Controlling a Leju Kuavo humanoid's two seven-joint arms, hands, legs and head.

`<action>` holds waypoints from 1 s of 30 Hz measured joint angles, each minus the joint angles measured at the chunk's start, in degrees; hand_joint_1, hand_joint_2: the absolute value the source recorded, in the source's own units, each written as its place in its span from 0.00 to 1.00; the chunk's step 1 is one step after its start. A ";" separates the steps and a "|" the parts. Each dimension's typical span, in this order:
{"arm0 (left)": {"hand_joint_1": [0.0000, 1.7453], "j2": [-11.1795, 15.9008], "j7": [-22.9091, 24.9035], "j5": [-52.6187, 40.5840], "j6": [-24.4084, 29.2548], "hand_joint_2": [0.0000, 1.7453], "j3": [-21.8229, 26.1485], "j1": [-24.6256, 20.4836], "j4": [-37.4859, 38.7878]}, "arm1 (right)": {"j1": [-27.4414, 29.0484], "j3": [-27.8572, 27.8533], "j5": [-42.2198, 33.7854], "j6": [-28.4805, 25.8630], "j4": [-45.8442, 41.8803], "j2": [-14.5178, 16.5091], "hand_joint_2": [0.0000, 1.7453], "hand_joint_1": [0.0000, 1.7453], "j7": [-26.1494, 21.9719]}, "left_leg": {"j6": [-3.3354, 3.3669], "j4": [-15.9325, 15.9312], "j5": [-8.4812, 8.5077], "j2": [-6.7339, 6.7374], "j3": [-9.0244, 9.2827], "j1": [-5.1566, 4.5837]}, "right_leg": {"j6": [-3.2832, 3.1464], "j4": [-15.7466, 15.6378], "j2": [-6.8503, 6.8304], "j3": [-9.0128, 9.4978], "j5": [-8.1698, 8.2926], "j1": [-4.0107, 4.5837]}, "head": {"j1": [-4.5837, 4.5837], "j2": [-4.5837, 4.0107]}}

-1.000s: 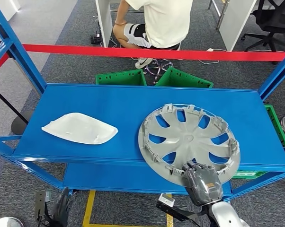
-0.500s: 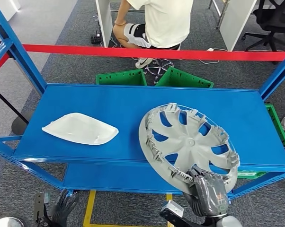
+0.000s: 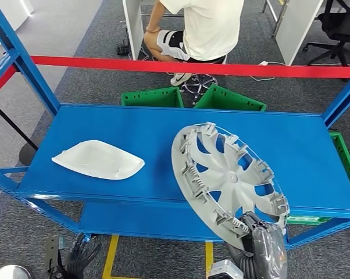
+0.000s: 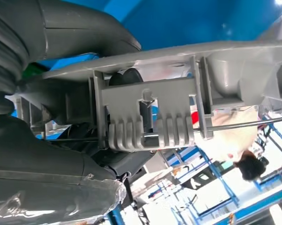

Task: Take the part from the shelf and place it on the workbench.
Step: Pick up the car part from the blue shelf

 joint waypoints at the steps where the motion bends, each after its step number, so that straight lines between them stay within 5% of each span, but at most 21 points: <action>1: 0.00 -0.08 0.04 -0.44 0.16 1.00 0.01 0.06 0.00 | 0.29 0.01 0.62 -0.78 -0.37 0.12 1.00 1.00 -0.30 | -0.39 0.04 0.08 -0.08 -0.04 -0.06 | -0.50 0.08 0.20 0.05 -0.17 0.13 | -0.05 0.00; 4: 0.00 -0.48 0.31 -1.81 0.67 1.00 -0.01 0.18 0.01 | 1.23 0.03 4.45 -2.94 -1.50 0.29 1.00 1.00 -0.66 | -1.26 0.68 -0.64 0.04 -0.41 0.11 | -2.08 0.12 0.16 -0.67 0.15 0.17 | -0.39 0.00; 6: 0.00 -0.79 0.60 -2.67 0.87 1.00 -0.07 0.12 0.01 | 1.75 0.00 7.60 -4.44 -2.23 0.36 1.00 1.00 -0.60 | -1.52 4.96 -4.37 0.34 -2.19 0.13 | -3.03 -0.04 -0.04 -1.33 0.71 0.20 | -0.62 0.00; 8: 0.00 -0.98 0.99 -3.32 0.98 1.00 -0.14 0.04 0.00 | 2.20 -0.15 10.37 -5.59 -2.88 0.37 1.00 1.00 -0.41 | -1.52 12.46 -8.90 0.42 -4.96 0.05 | -3.51 -0.03 -0.15 -2.26 1.32 0.47 | -0.78 0.00; 10: 0.00 -1.13 1.37 -3.86 1.07 1.00 -0.20 0.00 0.00 | 2.73 -0.27 13.12 -5.96 -3.54 0.37 1.00 1.00 -0.23 | -1.29 16.10 -10.09 0.42 -5.61 -0.02 | -3.63 -0.01 -0.18 -3.18 2.01 0.77 | -0.84 0.00; 11: 0.00 -1.22 1.51 -4.10 1.09 1.00 -0.22 -0.04 0.00 | 2.99 -0.25 14.43 -5.98 -3.93 0.37 1.00 1.00 -0.14 | -1.05 14.76 -9.11 0.42 -4.34 -0.11 | -3.59 -0.01 -0.17 -3.58 2.36 0.89 | -0.86 0.00; 15: 0.00 -1.65 2.08 -4.96 1.17 1.00 -0.38 -0.58 0.00 | 3.67 -0.17 19.25 -5.99 -5.64 0.39 1.00 1.00 0.50 | -0.09 1.20 -4.90 0.40 4.34 -0.79 | -2.83 0.00 -0.18 -4.66 3.88 1.14 | -0.87 0.00; 18: 0.00 -2.16 2.78 -5.83 1.20 1.00 -0.83 -0.81 0.00 | 4.19 -0.11 25.00 -6.01 -7.46 0.38 1.00 1.00 1.74 | 0.55 -0.26 -3.97 0.42 4.18 -1.11 | -1.70 -0.57 -0.26 -4.88 5.25 1.00 | -0.85 0.00; 20: 0.00 -2.46 3.23 -6.19 1.37 1.00 -1.12 -0.94 -0.04 | 4.36 0.06 27.45 -6.08 -8.58 0.34 1.00 1.00 2.80 | 1.44 -0.49 -2.90 0.64 3.45 -1.01 | -1.04 0.46 -0.29 -5.64 3.63 0.84 | -0.75 -0.01; 24: 0.00 -3.41 3.92 -6.63 1.89 1.00 -1.69 -0.87 -0.33 | 5.22 -0.91 28.72 -6.16 -10.28 0.26 1.00 1.00 0.87 | 2.17 -0.50 -0.64 0.90 0.89 -1.05 | -0.29 13.27 -0.34 -8.63 -5.93 0.84 | -0.16 0.00; 26: 0.00 -4.10 4.52 -6.79 2.16 1.00 -1.82 -0.69 -0.75 | 6.00 -2.51 28.76 -6.16 -10.85 0.38 1.00 1.00 -1.78 | 2.09 -0.41 0.46 0.98 -0.57 -1.13 | -0.28 14.90 -0.33 -7.16 -5.53 0.87 | -0.12 0.00; 28: 0.00 -4.76 4.99 -6.91 2.29 1.00 -1.99 -0.60 -1.31 | 6.73 -4.17 28.82 -6.16 -11.50 0.54 1.00 1.00 -3.91 | 1.81 -0.33 1.45 0.99 -1.72 -1.15 | -0.51 8.45 -0.34 -1.67 -3.20 0.88 | -0.12 0.00; 30: 0.00 -5.27 5.27 -7.03 2.38 1.00 -2.11 -0.60 -1.92 | 7.40 -5.48 28.90 -6.16 -12.13 0.72 1.00 1.00 -5.23 | 1.29 -0.25 2.31 0.97 -2.37 -1.27 | -0.80 0.39 -0.28 4.06 -3.16 1.04 | -0.16 -0.01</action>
